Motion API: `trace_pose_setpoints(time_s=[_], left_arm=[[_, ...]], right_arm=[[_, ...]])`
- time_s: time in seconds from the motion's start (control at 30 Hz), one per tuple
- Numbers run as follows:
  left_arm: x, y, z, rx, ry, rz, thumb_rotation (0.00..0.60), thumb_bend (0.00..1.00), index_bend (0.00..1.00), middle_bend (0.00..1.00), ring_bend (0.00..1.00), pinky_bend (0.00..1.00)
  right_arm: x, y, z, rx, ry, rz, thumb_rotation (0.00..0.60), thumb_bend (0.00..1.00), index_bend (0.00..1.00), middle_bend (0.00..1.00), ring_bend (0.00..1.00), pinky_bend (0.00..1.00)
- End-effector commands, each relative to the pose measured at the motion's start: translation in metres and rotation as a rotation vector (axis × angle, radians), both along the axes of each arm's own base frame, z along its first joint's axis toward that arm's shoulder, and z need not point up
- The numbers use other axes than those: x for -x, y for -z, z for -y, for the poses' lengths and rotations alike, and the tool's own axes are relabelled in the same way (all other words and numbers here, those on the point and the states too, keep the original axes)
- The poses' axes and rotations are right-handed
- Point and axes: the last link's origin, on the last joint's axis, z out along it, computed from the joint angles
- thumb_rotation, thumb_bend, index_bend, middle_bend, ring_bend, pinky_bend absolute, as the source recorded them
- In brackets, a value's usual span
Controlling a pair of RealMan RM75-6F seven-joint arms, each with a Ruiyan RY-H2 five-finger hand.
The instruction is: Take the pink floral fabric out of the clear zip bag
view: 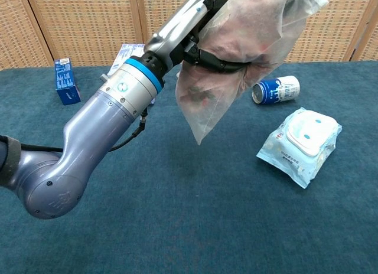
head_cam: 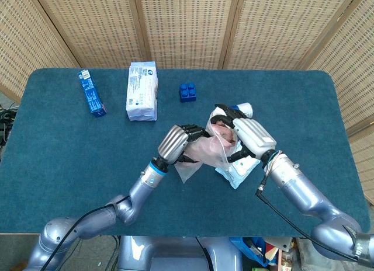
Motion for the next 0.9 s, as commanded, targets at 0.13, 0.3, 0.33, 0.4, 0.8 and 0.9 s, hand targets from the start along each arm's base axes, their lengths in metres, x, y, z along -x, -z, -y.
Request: trace_pose_setpoints(time_s=[0.13,0.3,0.33,0.4,0.8,0.9], left_arm=[[-0.003,-0.001,0.000,0.003,-0.005,0.014,0.600,0.36,0.57,0.56,0.50,0.61],[-0.005,-0.003,-0.001,0.004,-0.007,0.031,0.600,0.36,0.57,0.56,0.50,0.61],[-0.005,-0.004,-0.001,0.005,-0.007,0.032,0.600,0.36,0.57,0.56,0.50,0.61],[-0.005,-0.004,0.000,0.004,-0.006,0.034,0.600,0.36,0.57,0.56,0.50,0.61],[-0.007,-0.005,0.001,0.014,-0.008,0.045,0.600,0.36,0.57,0.56,0.50,0.61],[-0.007,-0.006,0.000,0.017,-0.012,0.049,0.600,0.36,0.57,0.56,0.50,0.61]], right_arm=[[0.002,0.002,0.000,-0.002,-0.013,-0.015,0.600,0.00,0.18,0.00,0.00,0.00],[0.001,0.004,0.001,0.010,-0.028,-0.032,0.600,0.00,0.21,0.00,0.00,0.00],[0.001,0.004,0.001,0.010,-0.028,-0.032,0.600,0.00,0.21,0.00,0.00,0.00],[0.000,0.006,0.002,0.008,-0.028,-0.027,0.600,0.00,0.23,0.00,0.00,0.00],[-0.001,0.015,0.004,0.028,-0.044,-0.029,0.600,0.35,0.56,0.00,0.00,0.00],[0.000,0.016,0.003,0.037,-0.050,-0.034,0.600,0.46,0.68,0.00,0.00,0.00]])
